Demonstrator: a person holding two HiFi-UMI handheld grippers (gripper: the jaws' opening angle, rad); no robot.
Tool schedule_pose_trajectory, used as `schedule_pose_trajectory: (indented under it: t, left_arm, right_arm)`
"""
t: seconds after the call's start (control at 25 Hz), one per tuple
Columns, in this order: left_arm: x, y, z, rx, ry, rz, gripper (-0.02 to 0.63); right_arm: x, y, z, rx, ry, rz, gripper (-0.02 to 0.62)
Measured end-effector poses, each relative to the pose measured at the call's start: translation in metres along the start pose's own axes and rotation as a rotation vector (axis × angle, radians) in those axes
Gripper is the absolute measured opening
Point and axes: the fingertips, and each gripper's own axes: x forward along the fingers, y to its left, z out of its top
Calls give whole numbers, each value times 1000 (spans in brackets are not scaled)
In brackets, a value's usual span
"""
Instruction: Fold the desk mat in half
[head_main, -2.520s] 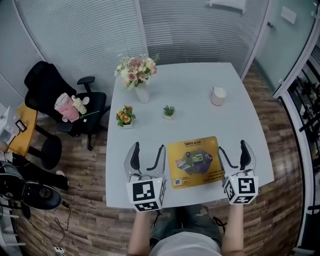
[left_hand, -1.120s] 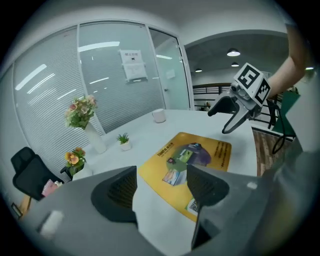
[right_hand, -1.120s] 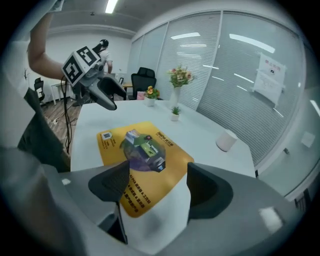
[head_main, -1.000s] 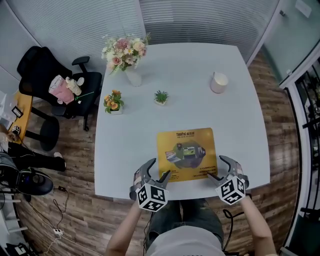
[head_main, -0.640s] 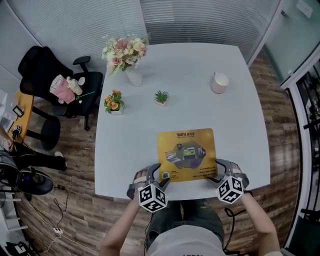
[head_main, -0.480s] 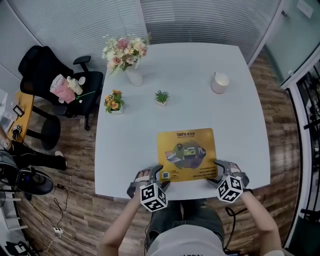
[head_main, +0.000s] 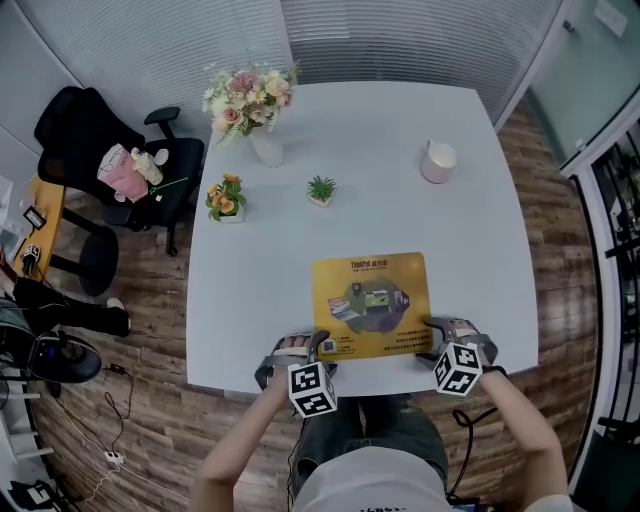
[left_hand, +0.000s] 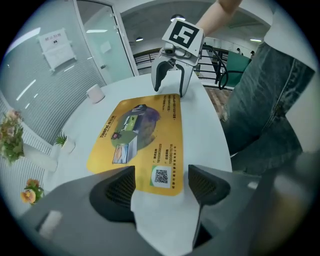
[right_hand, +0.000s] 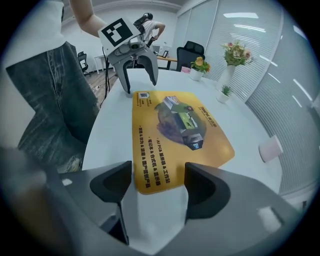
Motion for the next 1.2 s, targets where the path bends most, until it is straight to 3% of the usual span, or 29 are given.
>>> schedule_pose_trajectory:
  t: [0.68,0.96,1.2]
  left_arm:
    - [18,1,-13,-1,52,-18,334]
    - [19,-3,-10,20,55,-82,321]
    - [19,-12,-10,1,58,-181,255]
  right_arm:
    - [13,7,-9,-52,51,121,328]
    - [15,9,-9,-30,49,191,297]
    - [14,7,-8,-29,49,208,279]
